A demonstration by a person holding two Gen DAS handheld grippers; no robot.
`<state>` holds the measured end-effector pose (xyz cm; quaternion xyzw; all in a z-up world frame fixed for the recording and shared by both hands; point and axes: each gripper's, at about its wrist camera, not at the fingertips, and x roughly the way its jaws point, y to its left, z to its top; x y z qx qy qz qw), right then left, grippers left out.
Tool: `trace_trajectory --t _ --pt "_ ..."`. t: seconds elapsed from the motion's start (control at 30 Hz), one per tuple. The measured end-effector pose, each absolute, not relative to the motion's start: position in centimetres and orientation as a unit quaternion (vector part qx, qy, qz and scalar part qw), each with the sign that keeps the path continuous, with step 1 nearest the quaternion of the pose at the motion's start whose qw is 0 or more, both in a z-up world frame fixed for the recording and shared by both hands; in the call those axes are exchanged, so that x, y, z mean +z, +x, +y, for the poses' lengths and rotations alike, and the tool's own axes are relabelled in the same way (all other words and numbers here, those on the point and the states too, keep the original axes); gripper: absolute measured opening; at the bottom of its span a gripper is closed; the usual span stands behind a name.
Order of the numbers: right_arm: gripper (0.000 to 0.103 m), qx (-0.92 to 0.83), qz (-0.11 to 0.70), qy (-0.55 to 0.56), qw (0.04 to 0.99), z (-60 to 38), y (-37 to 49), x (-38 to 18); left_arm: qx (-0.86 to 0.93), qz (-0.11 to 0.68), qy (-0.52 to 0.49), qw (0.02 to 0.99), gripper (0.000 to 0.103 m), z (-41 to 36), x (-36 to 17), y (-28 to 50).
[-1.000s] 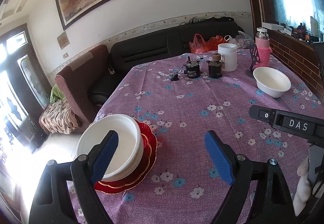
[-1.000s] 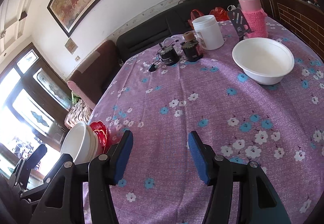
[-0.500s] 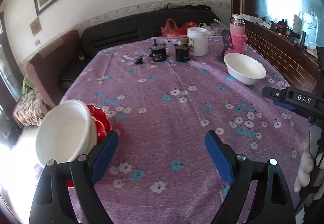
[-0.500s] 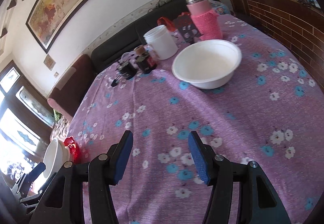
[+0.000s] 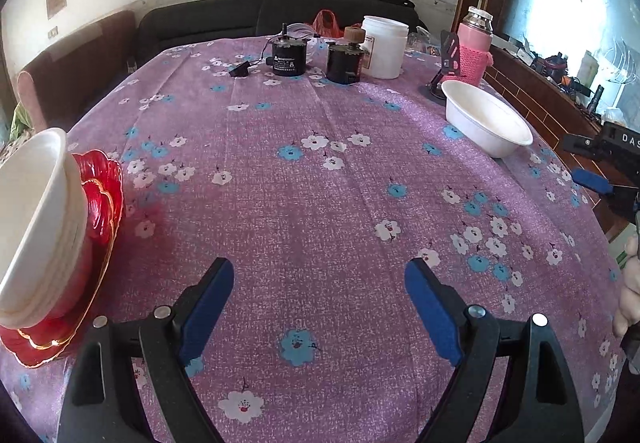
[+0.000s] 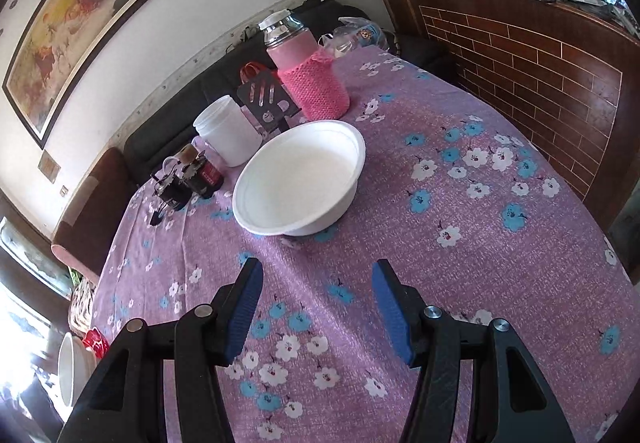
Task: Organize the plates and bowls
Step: 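Move the right tool to the remaining small white bowl, then grasp the small white bowl's rim with the right gripper and lift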
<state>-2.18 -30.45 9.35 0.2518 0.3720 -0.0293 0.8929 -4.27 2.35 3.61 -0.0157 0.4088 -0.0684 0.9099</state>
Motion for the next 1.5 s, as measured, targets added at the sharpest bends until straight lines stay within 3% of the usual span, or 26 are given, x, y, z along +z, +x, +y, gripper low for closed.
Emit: trace_trajectory --t 0.6,0.97,1.03,1.1,1.13,1.5 --pt "0.062 -0.109 0.388 0.288 0.869 -33.1 7.1 7.9 -0.067 0.423 -0.057 0.902 0.087 3.7 1.1 -2.9" --pt "0.062 -0.119 0.455 0.238 0.85 -30.9 12.9 4.3 -0.061 0.43 -0.069 0.898 0.088 4.0 0.6 -2.5" --pt "0.053 -0.115 0.473 0.224 0.845 -30.3 13.5 3.6 -0.061 0.43 -0.067 0.898 0.088 4.0 0.6 -2.5" --pt "0.015 -0.123 0.478 0.203 0.846 -30.0 13.5 3.4 -0.061 0.43 -0.068 0.898 0.088 4.0 0.6 -2.5" --pt "0.011 -0.113 0.48 0.209 0.844 -30.1 13.4 3.3 -0.061 0.429 -0.069 0.898 0.088 4.0 0.6 -2.5" --pt "0.006 0.014 0.52 0.221 0.825 -27.6 7.3 4.2 -0.073 0.422 -0.101 0.898 0.088 5.1 1.0 -2.7"
